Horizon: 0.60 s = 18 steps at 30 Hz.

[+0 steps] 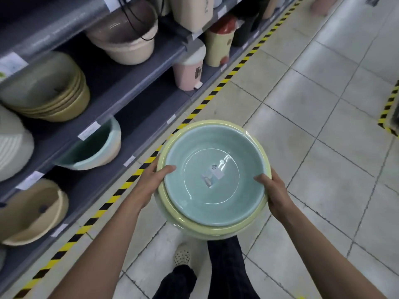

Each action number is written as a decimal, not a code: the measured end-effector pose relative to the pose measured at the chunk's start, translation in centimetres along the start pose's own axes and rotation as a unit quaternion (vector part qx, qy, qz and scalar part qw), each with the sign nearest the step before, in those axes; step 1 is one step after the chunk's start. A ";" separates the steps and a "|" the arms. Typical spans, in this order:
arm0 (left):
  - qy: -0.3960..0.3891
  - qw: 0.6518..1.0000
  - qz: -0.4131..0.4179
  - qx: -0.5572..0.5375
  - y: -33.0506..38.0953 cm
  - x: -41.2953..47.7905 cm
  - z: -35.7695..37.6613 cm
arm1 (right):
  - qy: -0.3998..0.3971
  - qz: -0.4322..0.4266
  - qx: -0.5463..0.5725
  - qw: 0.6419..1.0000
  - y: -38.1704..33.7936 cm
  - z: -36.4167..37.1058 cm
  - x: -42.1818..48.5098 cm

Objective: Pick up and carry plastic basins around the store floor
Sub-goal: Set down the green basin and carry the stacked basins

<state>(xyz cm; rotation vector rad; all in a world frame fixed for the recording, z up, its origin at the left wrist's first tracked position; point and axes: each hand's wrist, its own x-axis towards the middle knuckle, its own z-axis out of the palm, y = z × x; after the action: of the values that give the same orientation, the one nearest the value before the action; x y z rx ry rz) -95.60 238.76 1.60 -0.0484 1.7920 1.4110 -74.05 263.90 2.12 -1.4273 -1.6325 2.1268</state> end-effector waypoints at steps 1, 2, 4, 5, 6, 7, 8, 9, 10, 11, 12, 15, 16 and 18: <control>0.011 1.000 -0.002 -0.009 0.5 0.7 -0.2 | -0.016 0.000 -0.013 1.000 -1.3 0.5 1.6; 0.021 1.000 -0.001 -0.019 0.8 1.4 -0.3 | -0.030 0.001 -0.025 0.999 -2.6 1.0 3.2; 0.053 0.997 -0.003 -0.052 1.6 3.0 -0.3 | -0.066 -0.001 -0.051 0.997 -5.4 2.0 7.0; 0.074 0.995 -0.005 -0.070 2.1 3.7 -0.1 | -0.085 -0.001 -0.066 0.994 -6.8 2.5 8.9; 0.099 0.991 -0.009 -0.091 2.5 4.5 0.0 | -0.102 0.002 -0.079 0.992 -8.2 3.1 11.0; 0.123 0.986 -0.014 -0.111 3.0 5.2 0.3 | -0.117 0.004 -0.090 0.989 -9.6 3.7 12.9; 0.143 0.981 -0.018 -0.133 3.4 5.9 0.5 | -0.134 0.004 -0.101 0.986 -10.9 4.3 14.7; 0.158 0.975 -0.020 -0.152 3.8 6.6 0.7 | -0.149 0.004 -0.113 0.982 -12.0 5.0 16.4; 0.170 0.971 -0.021 -0.169 4.2 7.4 0.8 | -0.161 0.003 -0.125 0.979 -13.1 5.7 18.0; 0.181 0.966 -0.020 -0.185 4.5 8.2 0.9 | -0.171 0.003 -0.135 0.976 -14.0 6.5 19.6; 0.193 0.961 -0.022 -0.197 4.7 8.9 0.9 | -0.178 0.006 -0.142 0.974 -14.9 7.2 20.9; 0.219 0.949 -0.020 -0.225 5.1 11.4 0.7 | -0.200 0.008 -0.160 0.967 -16.6 9.2 24.8; 0.225 0.946 -0.021 -0.232 5.1 12.4 0.5 | -0.211 0.009 -0.170 0.963 -16.9 10.0 26.2; 0.235 0.940 -0.022 -0.245 5.1 14.4 0.2 | -0.227 0.015 -0.180 0.957 -17.3 11.4 28.9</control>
<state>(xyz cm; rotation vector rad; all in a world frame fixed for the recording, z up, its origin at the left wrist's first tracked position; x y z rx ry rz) -107.38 247.19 -3.33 -0.7368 1.7342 1.8956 -105.70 279.80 -1.59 -1.0853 -2.2723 2.3970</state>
